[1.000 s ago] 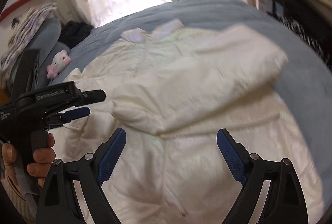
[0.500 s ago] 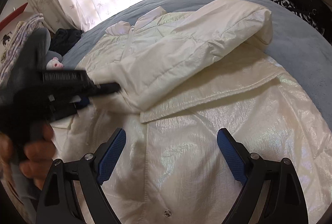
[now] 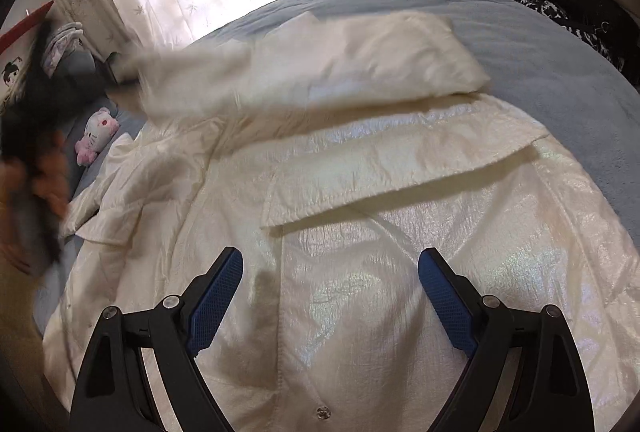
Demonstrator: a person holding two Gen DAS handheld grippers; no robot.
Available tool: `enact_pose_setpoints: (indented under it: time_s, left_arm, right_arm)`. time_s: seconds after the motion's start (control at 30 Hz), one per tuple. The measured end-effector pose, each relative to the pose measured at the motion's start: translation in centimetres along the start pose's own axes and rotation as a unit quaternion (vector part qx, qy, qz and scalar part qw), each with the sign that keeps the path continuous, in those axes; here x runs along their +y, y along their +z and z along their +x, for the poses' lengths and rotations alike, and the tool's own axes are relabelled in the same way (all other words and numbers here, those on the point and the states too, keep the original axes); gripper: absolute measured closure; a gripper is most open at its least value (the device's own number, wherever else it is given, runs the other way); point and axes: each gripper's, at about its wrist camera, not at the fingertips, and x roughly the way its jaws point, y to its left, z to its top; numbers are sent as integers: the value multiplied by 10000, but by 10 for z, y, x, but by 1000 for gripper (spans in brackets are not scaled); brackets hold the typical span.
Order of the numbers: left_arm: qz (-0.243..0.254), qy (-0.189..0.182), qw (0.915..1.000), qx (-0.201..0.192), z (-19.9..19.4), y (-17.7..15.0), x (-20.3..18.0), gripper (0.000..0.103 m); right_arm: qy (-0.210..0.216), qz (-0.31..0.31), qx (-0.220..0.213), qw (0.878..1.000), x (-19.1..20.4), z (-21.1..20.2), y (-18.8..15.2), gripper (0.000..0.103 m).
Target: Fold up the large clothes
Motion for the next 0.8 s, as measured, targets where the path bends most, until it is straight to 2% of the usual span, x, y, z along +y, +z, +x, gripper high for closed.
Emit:
enact_pose_setpoints:
  time_s: [0.03, 0.13, 0.23, 0.27, 0.3, 0.37, 0.4, 0.5, 0.6, 0.73, 0.8]
  left_arm:
    - [-203, 63, 9992, 327, 21, -7, 13, 86]
    - [-672, -121, 9946, 784, 47, -21, 38, 79]
    - [-990, -534, 9910, 724, 44, -18, 52, 70]
    - [-1040, -627, 9901, 710, 43, -16, 55, 63]
    - [-1069, -681, 9894, 709, 41, -12, 57, 54]
    - [-1033, -806, 9891, 672, 39, -6, 59, 46]
    - [-1002, -804, 9895, 658, 39, -3, 59, 45]
    - [-958, -683, 9901, 772, 45, 3, 60, 45]
    - [-1003, -546, 9887, 975, 60, 5, 69, 45]
    - [-1136, -533, 9856, 1132, 81, 12, 76, 45]
    - [-1145, -562, 9851, 1154, 87, 16, 75, 45]
  right_arm:
    - [-28, 4, -64, 10000, 2, -5, 4, 12]
    - [-280, 62, -413, 9987, 6, -24, 23, 11]
    - [-366, 224, -754, 9962, 5, -45, 49, 3]
    - [-292, 316, -867, 9953, 4, -53, 60, 3]
    - [-122, 418, -957, 9945, 0, -58, 73, 2]
    - [34, 490, -1042, 9933, -9, -63, 100, 2]
    - [-18, 523, -1044, 9932, -15, -62, 115, 2]
    - [-122, 695, -959, 9929, -46, -37, 162, 2]
    - [-125, 1066, -492, 9930, -91, 11, 202, 2]
    - [-136, 1504, -19, 9885, -138, 71, 233, 6]
    - [-60, 1739, 198, 9845, -154, 99, 238, 6]
